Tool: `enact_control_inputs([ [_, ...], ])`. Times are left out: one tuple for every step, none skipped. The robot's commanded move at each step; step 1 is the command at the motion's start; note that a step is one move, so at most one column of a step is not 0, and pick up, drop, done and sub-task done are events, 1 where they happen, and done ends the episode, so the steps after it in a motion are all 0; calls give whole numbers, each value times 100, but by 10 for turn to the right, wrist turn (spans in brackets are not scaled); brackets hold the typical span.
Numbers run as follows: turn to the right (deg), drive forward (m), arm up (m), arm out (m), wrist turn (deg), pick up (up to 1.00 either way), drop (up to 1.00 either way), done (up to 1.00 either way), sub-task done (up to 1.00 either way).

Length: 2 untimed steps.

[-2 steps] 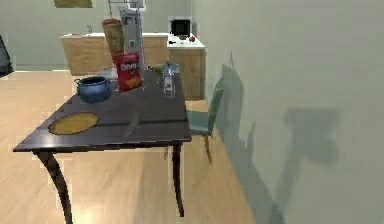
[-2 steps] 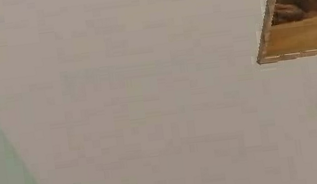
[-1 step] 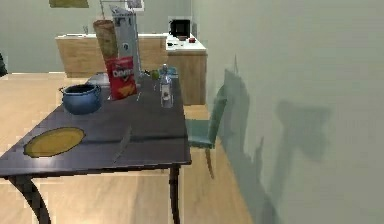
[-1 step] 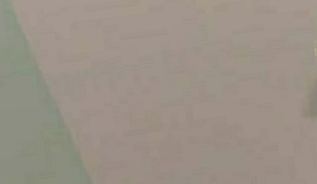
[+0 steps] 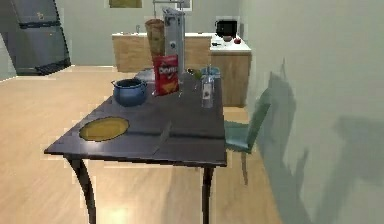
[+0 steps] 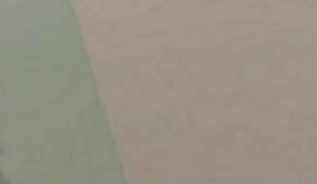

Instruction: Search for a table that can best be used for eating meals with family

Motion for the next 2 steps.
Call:
enact_control_inputs([
  [0,20,0,0,0,0,0,0,0],
  [0,0,0,0,0,0,0,100,0],
])
